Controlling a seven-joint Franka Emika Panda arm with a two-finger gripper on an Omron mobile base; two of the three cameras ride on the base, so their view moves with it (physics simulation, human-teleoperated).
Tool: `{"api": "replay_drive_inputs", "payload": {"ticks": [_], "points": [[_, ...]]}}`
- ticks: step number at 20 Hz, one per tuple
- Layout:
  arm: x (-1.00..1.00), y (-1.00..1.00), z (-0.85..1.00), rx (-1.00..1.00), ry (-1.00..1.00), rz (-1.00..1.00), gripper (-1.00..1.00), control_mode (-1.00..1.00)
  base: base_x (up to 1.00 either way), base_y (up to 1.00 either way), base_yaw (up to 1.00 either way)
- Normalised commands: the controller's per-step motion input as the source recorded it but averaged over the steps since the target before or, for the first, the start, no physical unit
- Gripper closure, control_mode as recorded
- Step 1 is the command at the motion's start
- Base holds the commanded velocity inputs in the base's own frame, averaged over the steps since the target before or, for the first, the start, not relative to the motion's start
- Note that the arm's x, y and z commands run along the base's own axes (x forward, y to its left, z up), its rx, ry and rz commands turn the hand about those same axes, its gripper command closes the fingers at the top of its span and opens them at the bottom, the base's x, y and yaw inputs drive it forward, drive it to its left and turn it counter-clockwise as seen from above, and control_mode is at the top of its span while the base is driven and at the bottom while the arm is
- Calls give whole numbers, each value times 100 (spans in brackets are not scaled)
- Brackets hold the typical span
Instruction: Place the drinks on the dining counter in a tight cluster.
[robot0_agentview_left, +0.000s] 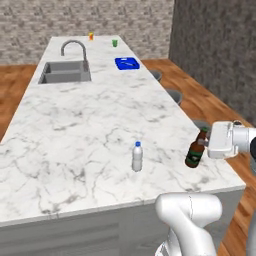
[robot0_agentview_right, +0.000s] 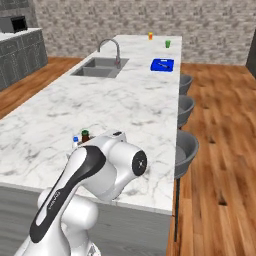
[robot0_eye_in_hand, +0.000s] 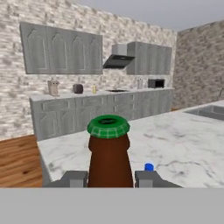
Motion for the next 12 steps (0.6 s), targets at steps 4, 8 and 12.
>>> {"api": "replay_drive_inputs", "payload": {"ticks": [4, 8, 12], "points": [[0, 0, 0, 0, 0, 0, 100, 100, 62, -9, 11], [0, 0, 0, 0, 0, 0, 100, 100, 6, 0, 1], [0, 0, 0, 0, 0, 0, 100, 100, 0, 0, 0]]}}
